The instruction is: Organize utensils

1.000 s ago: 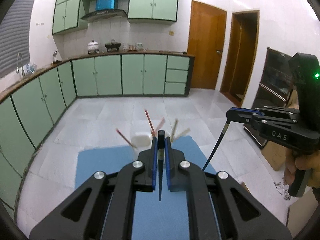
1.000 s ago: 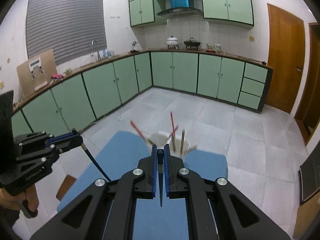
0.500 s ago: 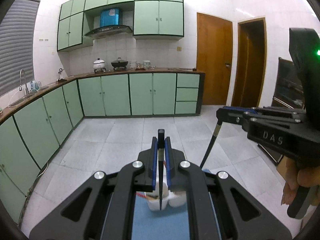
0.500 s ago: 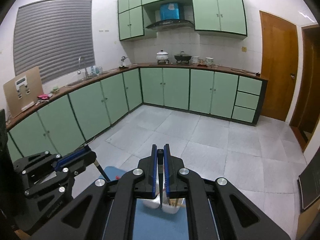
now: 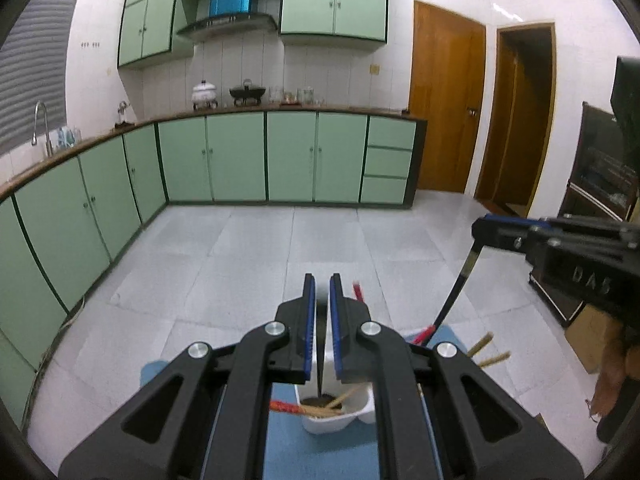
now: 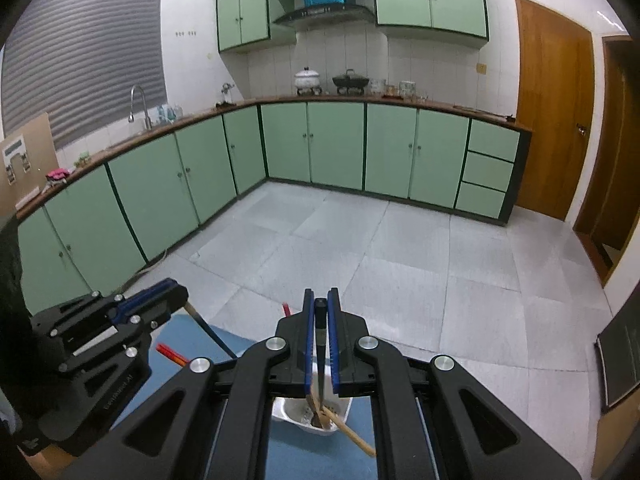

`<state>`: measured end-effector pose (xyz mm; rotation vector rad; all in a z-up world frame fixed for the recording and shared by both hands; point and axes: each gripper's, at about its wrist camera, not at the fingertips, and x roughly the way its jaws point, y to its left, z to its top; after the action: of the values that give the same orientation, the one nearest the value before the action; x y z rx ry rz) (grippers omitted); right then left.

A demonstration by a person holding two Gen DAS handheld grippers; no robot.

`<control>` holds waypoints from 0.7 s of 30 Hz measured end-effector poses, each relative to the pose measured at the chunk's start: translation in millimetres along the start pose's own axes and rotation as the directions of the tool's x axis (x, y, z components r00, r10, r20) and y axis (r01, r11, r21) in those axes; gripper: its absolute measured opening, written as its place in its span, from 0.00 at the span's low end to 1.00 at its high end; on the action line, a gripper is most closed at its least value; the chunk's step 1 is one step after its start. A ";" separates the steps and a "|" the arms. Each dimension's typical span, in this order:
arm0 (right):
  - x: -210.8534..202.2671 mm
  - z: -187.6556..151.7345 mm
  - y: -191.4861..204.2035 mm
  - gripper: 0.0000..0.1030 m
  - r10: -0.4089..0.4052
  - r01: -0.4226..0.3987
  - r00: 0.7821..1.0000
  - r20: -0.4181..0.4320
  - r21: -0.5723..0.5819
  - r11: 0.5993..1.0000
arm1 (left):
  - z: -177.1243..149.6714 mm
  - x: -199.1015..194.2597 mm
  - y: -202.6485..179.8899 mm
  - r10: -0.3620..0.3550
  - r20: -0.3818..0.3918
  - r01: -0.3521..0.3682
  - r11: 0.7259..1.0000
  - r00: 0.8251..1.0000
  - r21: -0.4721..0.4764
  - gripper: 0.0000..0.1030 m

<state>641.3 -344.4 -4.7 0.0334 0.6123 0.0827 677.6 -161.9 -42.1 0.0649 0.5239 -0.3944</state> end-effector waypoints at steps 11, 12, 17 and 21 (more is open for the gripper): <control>-67.7 -6.8 -11.1 0.24 0.026 -0.030 0.996 0.082 0.047 0.998 | 9.2 -68.2 11.4 0.024 0.018 -0.024 1.000 1.000 -0.003 0.53; -76.5 -8.1 -10.8 0.25 0.033 -0.038 0.995 0.092 0.051 0.998 | 10.3 -82.3 11.4 0.030 0.022 -0.030 1.000 0.999 0.002 0.56; -134.7 -29.7 0.8 0.36 0.054 -0.058 0.985 0.166 0.022 0.998 | 2.4 -135.9 14.1 0.013 0.032 -0.013 1.000 0.999 -0.013 0.65; -192.6 -66.0 13.8 0.63 0.031 -0.035 0.966 0.258 0.010 0.999 | -27.0 -184.0 12.1 0.045 0.036 -0.044 0.999 0.998 -0.031 0.83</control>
<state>445.4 -347.0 52.4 0.0673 0.3520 0.1039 523.6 -82.0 25.9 0.0403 0.4914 -0.3439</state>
